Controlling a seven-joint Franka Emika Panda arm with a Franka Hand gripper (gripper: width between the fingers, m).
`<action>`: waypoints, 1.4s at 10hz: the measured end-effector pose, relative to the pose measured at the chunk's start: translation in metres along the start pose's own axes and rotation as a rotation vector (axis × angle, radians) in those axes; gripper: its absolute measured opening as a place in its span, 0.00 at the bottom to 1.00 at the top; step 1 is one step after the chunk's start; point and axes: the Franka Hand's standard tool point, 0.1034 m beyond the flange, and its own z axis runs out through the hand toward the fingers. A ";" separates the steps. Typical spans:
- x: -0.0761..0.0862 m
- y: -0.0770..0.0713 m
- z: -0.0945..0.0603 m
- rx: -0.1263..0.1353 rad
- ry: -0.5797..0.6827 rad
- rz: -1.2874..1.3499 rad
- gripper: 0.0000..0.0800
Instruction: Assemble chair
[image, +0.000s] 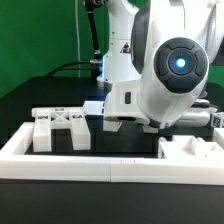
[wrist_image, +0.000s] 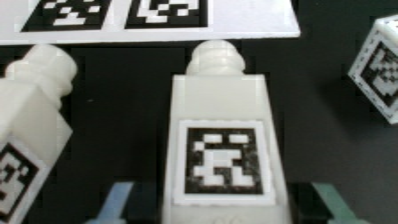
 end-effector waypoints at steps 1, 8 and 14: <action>0.001 -0.001 -0.006 0.000 0.008 -0.001 0.36; -0.007 -0.015 -0.068 -0.013 0.086 -0.019 0.36; -0.011 -0.022 -0.123 0.011 0.483 -0.026 0.36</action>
Offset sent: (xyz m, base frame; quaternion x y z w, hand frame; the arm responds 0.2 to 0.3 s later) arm 0.0377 0.0066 0.0374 -0.0347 -0.0042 -0.0315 0.9989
